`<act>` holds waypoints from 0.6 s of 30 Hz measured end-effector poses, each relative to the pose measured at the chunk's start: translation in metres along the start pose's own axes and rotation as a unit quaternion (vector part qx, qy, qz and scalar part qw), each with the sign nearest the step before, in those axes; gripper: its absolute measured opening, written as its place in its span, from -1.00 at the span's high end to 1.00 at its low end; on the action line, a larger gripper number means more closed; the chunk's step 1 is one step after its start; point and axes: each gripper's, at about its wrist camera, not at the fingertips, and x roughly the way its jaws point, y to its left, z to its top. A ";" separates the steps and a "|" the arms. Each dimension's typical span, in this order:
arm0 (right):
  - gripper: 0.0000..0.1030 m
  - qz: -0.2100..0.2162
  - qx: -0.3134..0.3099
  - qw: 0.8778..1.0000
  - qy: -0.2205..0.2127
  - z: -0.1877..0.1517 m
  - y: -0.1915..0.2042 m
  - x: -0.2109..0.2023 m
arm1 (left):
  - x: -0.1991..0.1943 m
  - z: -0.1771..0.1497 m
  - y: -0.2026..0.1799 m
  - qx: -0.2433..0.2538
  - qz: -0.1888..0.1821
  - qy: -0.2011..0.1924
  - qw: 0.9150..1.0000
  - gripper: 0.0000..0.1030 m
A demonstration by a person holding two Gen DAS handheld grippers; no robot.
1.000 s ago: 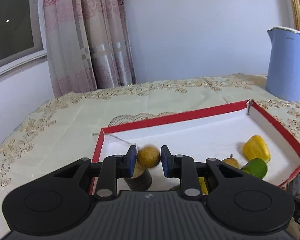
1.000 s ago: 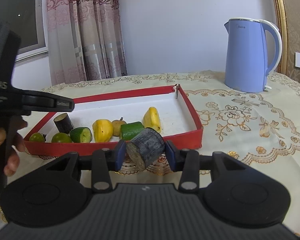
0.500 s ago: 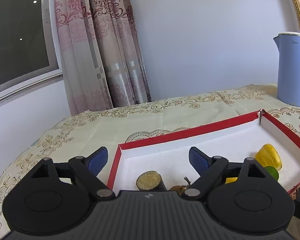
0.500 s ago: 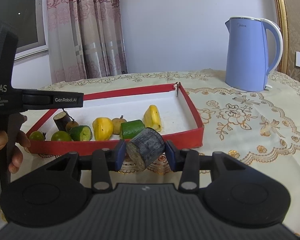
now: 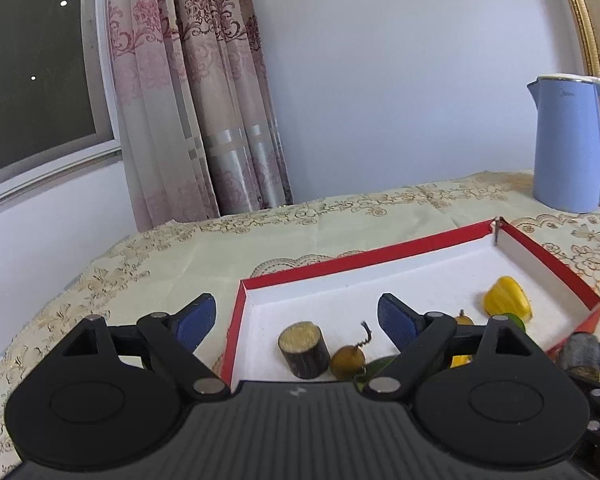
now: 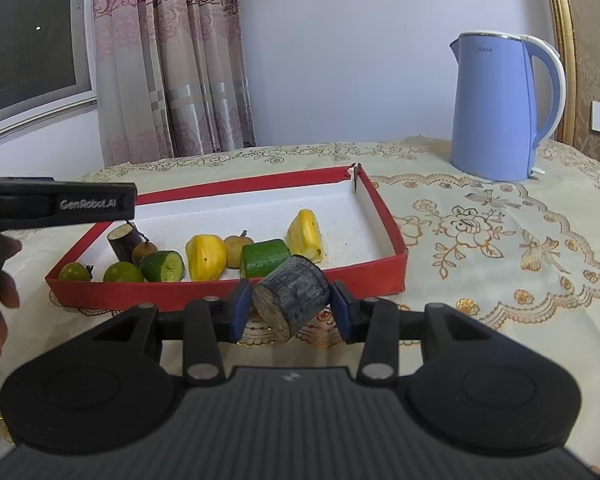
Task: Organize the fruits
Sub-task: 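Carry the log piece over the tray, lower it in, open the right tool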
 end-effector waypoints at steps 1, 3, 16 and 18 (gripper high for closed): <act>0.22 0.006 0.003 1.000 0.004 0.001 0.000 0.000 | -0.001 -0.001 0.001 -0.003 -0.003 0.001 1.000 -0.72; 0.22 0.023 0.008 1.000 0.015 0.004 0.000 -0.001 | -0.002 -0.003 0.004 -0.012 -0.011 0.005 1.000 -0.72; 0.22 -0.005 -0.043 0.999 -0.016 0.061 0.014 0.019 | 0.011 -0.012 0.013 -0.031 -0.027 0.028 0.999 -0.72; 0.22 -0.013 -0.054 0.998 -0.012 0.064 0.018 0.030 | 0.012 -0.013 0.014 -0.034 -0.030 0.031 0.999 -0.72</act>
